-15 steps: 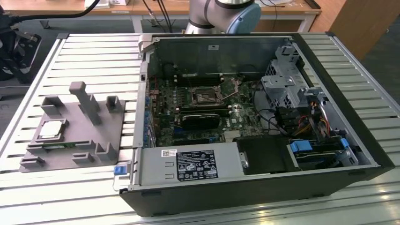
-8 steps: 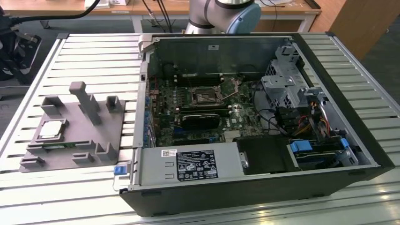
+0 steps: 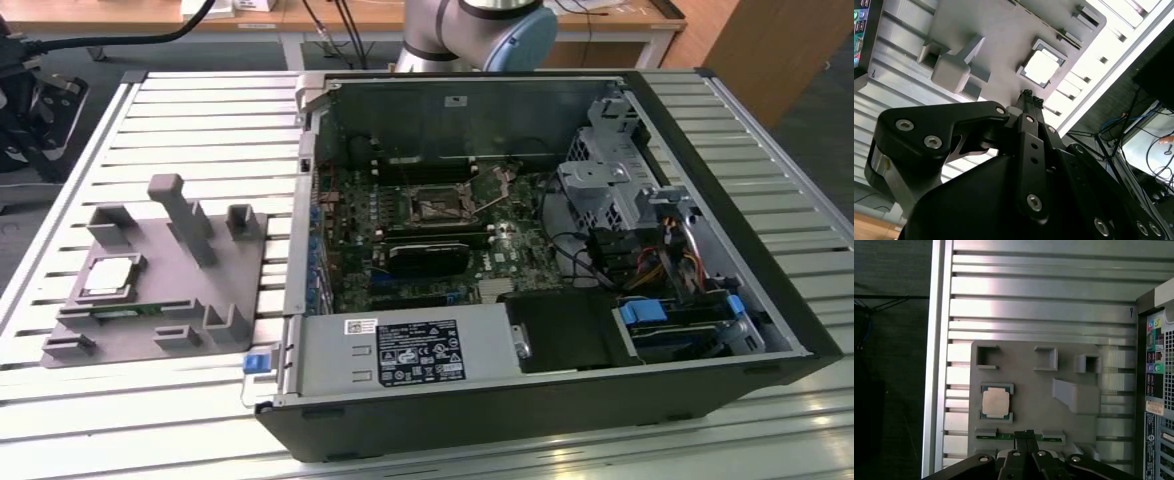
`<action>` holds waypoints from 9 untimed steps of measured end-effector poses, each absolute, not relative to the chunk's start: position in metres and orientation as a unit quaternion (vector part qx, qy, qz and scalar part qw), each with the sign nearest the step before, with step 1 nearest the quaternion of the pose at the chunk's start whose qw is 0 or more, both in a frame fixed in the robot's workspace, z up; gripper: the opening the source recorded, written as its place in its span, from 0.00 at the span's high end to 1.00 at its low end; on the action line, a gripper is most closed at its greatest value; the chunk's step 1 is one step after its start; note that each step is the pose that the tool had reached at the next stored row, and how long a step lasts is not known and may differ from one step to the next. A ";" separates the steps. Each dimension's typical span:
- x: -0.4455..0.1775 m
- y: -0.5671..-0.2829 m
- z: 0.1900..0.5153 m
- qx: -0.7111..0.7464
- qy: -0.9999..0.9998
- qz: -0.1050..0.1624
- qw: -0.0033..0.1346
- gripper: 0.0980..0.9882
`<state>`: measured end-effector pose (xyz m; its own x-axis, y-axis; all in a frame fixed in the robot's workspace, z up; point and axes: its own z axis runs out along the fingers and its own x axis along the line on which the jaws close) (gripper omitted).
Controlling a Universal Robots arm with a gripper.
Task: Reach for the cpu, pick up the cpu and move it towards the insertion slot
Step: 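Pick up the cpu and move it towards the insertion slot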
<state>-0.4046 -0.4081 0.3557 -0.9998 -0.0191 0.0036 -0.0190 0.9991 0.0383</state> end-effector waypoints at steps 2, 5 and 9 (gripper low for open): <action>-0.405 -0.408 0.355 0.010 -1.000 -0.019 0.002 0.99; -0.405 -0.408 0.354 0.010 -1.000 -0.019 0.002 0.99; -0.406 -0.408 0.353 0.010 -1.000 -0.019 0.003 0.99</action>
<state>-0.4058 -0.4081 0.3532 -0.9998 -0.0192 0.0052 -0.0189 0.9991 0.0383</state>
